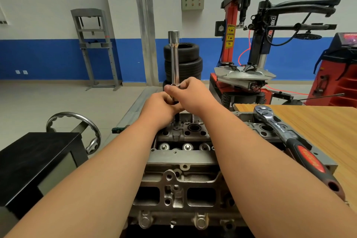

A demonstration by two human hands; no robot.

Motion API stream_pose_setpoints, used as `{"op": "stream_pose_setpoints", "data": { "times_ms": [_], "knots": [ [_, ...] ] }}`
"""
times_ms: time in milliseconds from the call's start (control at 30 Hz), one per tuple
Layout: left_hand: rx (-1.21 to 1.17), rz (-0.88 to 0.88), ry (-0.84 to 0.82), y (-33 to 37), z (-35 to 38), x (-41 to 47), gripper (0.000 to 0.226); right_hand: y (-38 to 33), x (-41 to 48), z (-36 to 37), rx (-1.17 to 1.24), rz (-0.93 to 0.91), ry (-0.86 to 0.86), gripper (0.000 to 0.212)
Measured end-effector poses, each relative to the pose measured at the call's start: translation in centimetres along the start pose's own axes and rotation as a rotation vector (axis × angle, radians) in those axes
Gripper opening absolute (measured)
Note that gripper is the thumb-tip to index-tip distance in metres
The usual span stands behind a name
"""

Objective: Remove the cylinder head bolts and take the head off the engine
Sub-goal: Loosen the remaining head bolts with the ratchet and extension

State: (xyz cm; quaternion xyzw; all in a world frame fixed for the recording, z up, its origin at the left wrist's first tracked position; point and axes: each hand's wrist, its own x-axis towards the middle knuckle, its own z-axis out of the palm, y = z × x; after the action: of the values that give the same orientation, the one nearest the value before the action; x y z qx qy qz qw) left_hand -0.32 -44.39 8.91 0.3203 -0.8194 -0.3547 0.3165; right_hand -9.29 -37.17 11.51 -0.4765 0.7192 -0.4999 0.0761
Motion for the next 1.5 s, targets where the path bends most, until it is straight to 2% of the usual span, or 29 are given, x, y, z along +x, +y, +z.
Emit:
{"op": "stream_pose_setpoints", "data": {
  "times_ms": [33, 200, 267, 367, 467, 500, 633, 700, 767, 833, 967, 1100, 1200, 1333, 1400, 1433, 1500],
  "knots": [
    [-0.004, -0.002, 0.005, 0.0, 0.0, 0.0, 0.034, 0.0, -0.1, 0.0, -0.014, -0.016, 0.020, 0.039],
    [0.037, 0.021, -0.060, -0.2, 0.2, -0.8, 0.012, -0.3, -0.1, -0.4, 0.064, 0.026, 0.040, 0.026],
    [0.232, 0.031, -0.147, 0.5, -0.2, -0.5, 0.017, -0.4, -0.1, -0.3, 0.132, 0.060, 0.030, 0.023],
    [0.557, 0.031, -0.350, 1.7, -1.4, 1.1, 0.025, -0.4, -0.2, -0.1, 0.103, 0.066, 0.043, 0.030],
    [0.665, -0.056, -0.491, 1.7, -1.8, 1.9, 0.031, -0.4, -0.1, -0.2, 0.072, 0.035, 0.044, 0.018],
    [0.663, -0.066, -0.499, 1.5, -1.7, 2.1, 0.033, -0.5, -0.1, -0.3, 0.091, 0.019, 0.022, 0.014],
    [0.655, 0.003, -0.523, 1.3, -1.3, 3.0, 0.035, -0.9, 0.2, 0.0, 0.259, 0.077, -0.077, 0.034],
    [0.649, 0.059, -0.560, 1.5, -1.2, 3.2, 0.038, -0.4, 0.7, 0.3, 0.210, 0.063, -0.072, 0.024],
    [0.666, 0.149, -0.594, 1.7, -0.9, 3.1, 0.042, 0.0, 0.9, 0.4, 0.092, 0.054, -0.039, 0.026],
    [0.679, 0.189, -0.613, 1.9, -0.7, 3.0, 0.036, 0.3, 1.0, 0.5, 0.066, 0.063, 0.018, 0.027],
    [0.623, 0.158, -0.614, 1.7, -0.8, 3.1, 0.023, 0.4, 0.7, 0.2, 0.135, 0.090, 0.087, 0.024],
    [0.537, 0.060, -0.564, 1.1, -1.1, 3.2, 0.020, 0.1, 0.4, 0.0, 0.223, 0.063, -0.030, 0.006],
    [0.506, 0.051, -0.548, 0.7, -1.2, 3.2, 0.027, -0.1, 0.3, -0.2, 0.259, 0.056, -0.104, 0.013],
    [0.403, 0.077, -0.497, 0.2, -1.0, 2.9, 0.019, 0.0, 0.2, -0.1, 0.133, 0.063, -0.058, 0.028],
    [0.382, 0.066, -0.458, -0.1, -0.9, 2.7, 0.011, 0.1, 0.2, -0.1, 0.091, 0.049, -0.030, 0.023],
    [0.388, 0.057, -0.449, -0.2, -0.8, 2.7, 0.010, 0.1, 0.2, -0.1, 0.082, 0.038, -0.031, 0.021],
    [0.403, 0.020, -0.440, -0.4, -0.6, 2.6, 0.018, -0.1, 0.2, -0.2, 0.129, 0.032, -0.058, 0.033]
  ]
}}
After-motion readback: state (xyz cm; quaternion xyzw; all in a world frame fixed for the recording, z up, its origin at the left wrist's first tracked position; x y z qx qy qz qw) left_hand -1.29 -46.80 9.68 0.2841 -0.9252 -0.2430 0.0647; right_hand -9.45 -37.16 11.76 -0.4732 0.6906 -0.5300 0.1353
